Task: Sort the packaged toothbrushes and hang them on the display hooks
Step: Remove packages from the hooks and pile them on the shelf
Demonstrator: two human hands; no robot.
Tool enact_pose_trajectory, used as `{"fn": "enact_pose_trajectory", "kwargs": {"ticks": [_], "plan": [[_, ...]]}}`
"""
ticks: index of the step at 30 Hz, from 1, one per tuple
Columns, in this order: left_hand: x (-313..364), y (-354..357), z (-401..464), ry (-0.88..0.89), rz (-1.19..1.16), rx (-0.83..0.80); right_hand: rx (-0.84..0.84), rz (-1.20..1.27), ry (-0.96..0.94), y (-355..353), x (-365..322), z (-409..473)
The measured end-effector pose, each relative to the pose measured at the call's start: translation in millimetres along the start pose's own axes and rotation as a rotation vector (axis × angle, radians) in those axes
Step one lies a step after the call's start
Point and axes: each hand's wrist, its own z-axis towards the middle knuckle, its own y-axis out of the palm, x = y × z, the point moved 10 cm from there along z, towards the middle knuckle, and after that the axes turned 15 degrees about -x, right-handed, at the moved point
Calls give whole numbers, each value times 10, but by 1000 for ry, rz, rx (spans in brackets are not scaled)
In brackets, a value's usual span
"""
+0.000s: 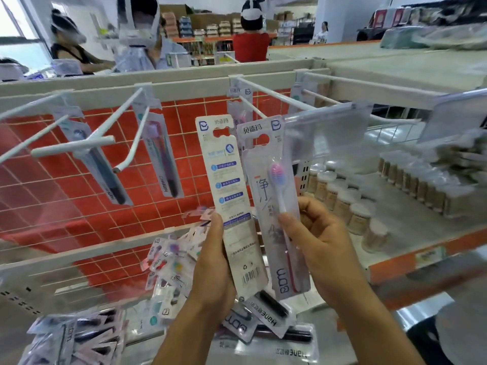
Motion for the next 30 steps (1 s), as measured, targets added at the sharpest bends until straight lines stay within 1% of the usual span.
{"fn": "enact_pose_trajectory", "kwargs": {"ticks": [3, 10, 17, 24, 30], "plan": [[-1, 21, -1, -2, 52, -13, 6, 45, -49, -21, -30, -35], [-52, 13, -23, -21, 107, -17, 52, -13, -167, -69, -128, -123], [-63, -13, -26, -8, 157, -15, 144, -29, -186, -149, -126, -166], [-66, 11, 10, 0, 148, -21, 132, -74, -158, -160, -109, -114], [-45, -11, 35, 4, 135, -9, 170, -81, -162, -197, -80, -120]]}}
